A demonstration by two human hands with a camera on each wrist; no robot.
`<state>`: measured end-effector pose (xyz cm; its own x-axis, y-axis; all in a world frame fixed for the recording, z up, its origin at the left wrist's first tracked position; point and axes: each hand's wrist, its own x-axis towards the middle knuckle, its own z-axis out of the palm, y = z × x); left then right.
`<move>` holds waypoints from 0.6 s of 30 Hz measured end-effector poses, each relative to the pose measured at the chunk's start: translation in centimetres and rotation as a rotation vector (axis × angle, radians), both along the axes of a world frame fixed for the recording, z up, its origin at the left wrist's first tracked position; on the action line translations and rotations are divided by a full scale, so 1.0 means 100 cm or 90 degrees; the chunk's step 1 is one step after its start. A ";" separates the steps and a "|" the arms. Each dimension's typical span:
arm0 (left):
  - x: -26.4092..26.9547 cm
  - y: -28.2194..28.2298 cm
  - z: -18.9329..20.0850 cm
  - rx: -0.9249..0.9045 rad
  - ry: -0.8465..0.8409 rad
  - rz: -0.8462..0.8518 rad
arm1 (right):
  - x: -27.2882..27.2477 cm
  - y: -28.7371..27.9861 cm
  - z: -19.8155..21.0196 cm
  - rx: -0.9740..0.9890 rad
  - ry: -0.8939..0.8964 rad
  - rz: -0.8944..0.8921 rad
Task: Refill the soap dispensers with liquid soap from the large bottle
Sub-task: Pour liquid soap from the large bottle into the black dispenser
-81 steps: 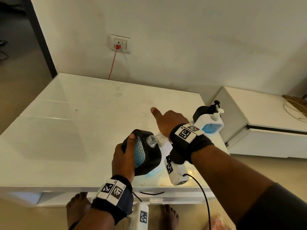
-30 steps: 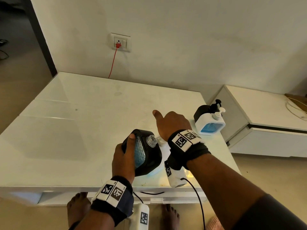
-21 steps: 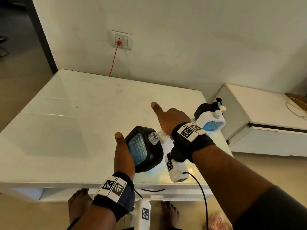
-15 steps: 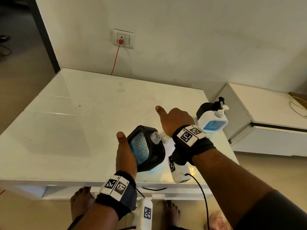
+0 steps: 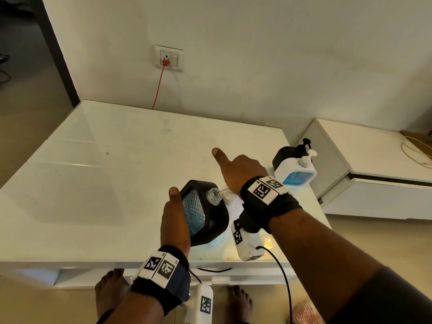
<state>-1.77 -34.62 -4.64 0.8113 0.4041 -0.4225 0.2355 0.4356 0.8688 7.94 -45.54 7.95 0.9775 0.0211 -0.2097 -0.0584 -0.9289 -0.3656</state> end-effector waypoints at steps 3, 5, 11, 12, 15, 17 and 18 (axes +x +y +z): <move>0.002 0.000 -0.007 0.009 0.016 -0.001 | 0.000 0.000 -0.002 0.006 -0.001 -0.007; 0.002 0.000 -0.004 0.009 0.007 -0.002 | -0.001 0.000 -0.002 0.010 0.001 -0.010; 0.002 -0.003 -0.005 0.007 0.004 -0.007 | -0.003 0.001 -0.001 0.007 -0.009 -0.022; 0.002 -0.003 -0.005 0.005 0.005 -0.005 | -0.003 0.001 -0.001 0.006 -0.009 -0.023; 0.002 -0.002 -0.006 0.005 -0.003 0.009 | -0.002 0.001 -0.002 -0.009 -0.012 -0.022; 0.001 -0.002 -0.004 0.003 -0.012 0.012 | -0.002 0.001 -0.004 -0.022 -0.023 -0.017; 0.001 -0.002 -0.002 0.000 -0.015 0.013 | -0.003 0.000 -0.005 -0.025 -0.030 -0.017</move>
<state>-1.71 -34.78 -4.87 0.8131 0.4200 -0.4031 0.2056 0.4406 0.8738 7.65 -45.50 7.42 0.9865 -0.0132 -0.1630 -0.0674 -0.9412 -0.3312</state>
